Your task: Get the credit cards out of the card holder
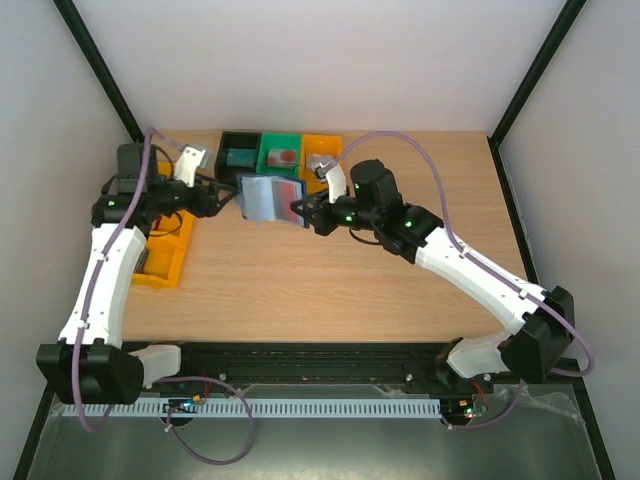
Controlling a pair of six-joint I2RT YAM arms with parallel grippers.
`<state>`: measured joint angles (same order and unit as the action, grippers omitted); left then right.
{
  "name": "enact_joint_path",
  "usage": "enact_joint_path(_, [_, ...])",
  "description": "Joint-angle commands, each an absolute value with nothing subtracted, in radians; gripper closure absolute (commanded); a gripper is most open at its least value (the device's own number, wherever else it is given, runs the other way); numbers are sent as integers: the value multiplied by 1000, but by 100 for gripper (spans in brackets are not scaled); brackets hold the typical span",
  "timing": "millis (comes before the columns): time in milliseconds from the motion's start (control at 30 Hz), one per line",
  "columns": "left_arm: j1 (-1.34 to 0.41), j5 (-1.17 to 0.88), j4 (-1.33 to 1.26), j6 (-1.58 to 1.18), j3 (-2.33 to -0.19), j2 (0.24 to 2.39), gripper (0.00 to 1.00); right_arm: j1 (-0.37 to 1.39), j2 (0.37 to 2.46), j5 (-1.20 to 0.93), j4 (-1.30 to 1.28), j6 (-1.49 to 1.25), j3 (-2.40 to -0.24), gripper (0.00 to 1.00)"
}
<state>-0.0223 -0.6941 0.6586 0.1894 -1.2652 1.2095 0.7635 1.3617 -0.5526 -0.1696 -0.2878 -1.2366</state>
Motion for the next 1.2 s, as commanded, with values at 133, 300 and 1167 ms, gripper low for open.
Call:
enact_joint_path(133, [166,-794,618,195,-1233,1205,36,749,1395,-171,-420,-338,-1389,98])
enact_joint_path(300, [-82,-731,668,264,-1258,1193,35,751,1503,-46,-539,-347,-1529,98])
enact_joint_path(1167, [-176,-945,783,396,-1367,1290,12,724,1324,-771,-359,-68,-1367,98])
